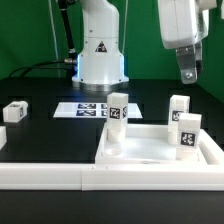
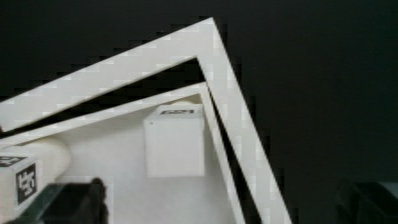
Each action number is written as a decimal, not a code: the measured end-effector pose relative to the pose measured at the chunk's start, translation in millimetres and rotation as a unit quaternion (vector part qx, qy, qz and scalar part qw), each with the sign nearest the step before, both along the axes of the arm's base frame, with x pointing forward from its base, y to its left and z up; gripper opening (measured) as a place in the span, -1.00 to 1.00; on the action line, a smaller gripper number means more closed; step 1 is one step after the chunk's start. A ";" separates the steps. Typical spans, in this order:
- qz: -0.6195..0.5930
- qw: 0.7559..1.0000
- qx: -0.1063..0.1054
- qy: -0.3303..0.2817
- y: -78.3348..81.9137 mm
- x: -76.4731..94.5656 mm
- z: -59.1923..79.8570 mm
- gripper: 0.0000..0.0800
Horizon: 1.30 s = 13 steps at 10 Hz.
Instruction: Assemble square table
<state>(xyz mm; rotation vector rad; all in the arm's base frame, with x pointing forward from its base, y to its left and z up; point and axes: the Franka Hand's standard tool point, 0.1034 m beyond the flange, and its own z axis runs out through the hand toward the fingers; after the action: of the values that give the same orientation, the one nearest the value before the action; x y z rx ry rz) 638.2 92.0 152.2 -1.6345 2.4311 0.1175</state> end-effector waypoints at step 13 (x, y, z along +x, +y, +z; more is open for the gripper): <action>0.085 0.996 -0.015 -0.025 -29.4 -11.3 9.5 0.62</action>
Offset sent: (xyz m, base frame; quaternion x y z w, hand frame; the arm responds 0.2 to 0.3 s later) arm 0.0000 0.0000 0.0000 0.0000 0.0000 0.0000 1.0000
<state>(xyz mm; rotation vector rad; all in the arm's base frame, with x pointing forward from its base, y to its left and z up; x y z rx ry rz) 626.9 62.6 161.7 -1.8336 2.2641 0.0657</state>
